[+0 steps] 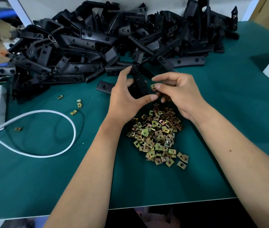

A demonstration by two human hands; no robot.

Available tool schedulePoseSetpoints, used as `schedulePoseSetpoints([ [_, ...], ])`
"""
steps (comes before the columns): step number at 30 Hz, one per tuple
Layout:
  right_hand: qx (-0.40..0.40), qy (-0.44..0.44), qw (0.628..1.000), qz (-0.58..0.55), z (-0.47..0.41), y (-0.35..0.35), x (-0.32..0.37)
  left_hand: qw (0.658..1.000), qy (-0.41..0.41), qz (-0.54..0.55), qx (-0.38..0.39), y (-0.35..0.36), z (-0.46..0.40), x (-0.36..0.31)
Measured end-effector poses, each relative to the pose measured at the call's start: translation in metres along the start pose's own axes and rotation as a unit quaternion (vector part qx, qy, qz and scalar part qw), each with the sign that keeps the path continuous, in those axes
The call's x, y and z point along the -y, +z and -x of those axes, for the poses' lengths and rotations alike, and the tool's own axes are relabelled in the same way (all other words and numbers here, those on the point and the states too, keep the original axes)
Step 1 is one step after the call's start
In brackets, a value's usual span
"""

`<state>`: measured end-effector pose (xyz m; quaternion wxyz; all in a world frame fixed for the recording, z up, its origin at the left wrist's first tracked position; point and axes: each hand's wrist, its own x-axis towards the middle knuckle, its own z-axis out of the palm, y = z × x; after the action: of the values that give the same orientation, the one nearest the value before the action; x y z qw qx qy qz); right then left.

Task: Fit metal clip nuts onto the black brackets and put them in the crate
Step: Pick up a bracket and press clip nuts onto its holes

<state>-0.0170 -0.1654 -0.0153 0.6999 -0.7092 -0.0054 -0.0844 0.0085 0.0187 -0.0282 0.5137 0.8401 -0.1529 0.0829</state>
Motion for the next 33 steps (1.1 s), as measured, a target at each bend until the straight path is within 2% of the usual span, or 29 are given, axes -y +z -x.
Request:
schedulePoseSetpoints([
  [6, 0.008, 0.012, 1.000, -0.012, -0.0007, 0.0013, 0.0002, 0.999, 0.018, -0.015, -0.034, 0.0002, -0.0017, 0.0015],
  [15, 0.027, 0.004, 0.997, 0.076, 0.0000, 0.0037, -0.0040, 0.998, 0.047, -0.018, -0.030, 0.0012, -0.0017, 0.0030],
  [27, 0.073, 0.051, 0.995, 0.033, -0.0013, 0.0015, -0.0018, 0.996, 0.088, -0.026, 0.015, 0.0004, -0.0006, 0.0028],
  [33, 0.073, 0.054, 0.996, 0.015, -0.0024, -0.0019, -0.0009, 0.997, 0.071, -0.009, -0.003, 0.0006, -0.0009, 0.0030],
])
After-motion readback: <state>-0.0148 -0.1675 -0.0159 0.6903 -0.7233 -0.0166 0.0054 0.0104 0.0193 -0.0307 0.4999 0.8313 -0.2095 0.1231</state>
